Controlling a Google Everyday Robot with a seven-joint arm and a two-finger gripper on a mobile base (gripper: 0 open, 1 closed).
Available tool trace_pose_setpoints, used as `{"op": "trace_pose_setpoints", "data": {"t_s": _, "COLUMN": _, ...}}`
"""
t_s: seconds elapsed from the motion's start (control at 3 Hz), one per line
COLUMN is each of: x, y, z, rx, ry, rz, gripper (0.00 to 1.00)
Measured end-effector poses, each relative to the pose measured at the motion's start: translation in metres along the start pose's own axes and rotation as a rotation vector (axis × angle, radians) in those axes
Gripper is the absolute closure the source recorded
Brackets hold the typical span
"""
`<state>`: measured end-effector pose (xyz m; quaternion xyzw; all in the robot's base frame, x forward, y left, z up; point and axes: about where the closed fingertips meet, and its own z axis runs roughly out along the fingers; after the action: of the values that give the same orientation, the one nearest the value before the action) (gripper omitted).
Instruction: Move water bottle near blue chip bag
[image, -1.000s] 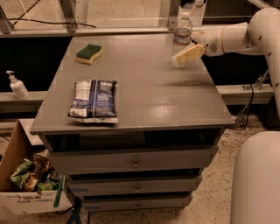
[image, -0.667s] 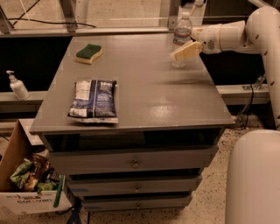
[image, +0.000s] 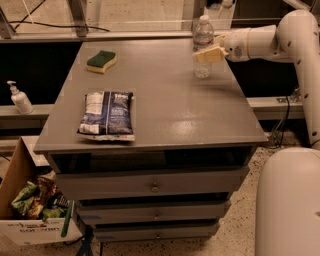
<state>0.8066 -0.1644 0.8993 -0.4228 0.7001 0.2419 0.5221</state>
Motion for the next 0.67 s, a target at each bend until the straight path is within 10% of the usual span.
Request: {"op": "trace_pose_setpoints", "data": {"t_s": 0.67, "x": -0.0027, "y": 0.0014, "z": -0.0143, "rx": 0.013, "ry": 0.003, "rz": 0.027, "gripper": 0.87}}
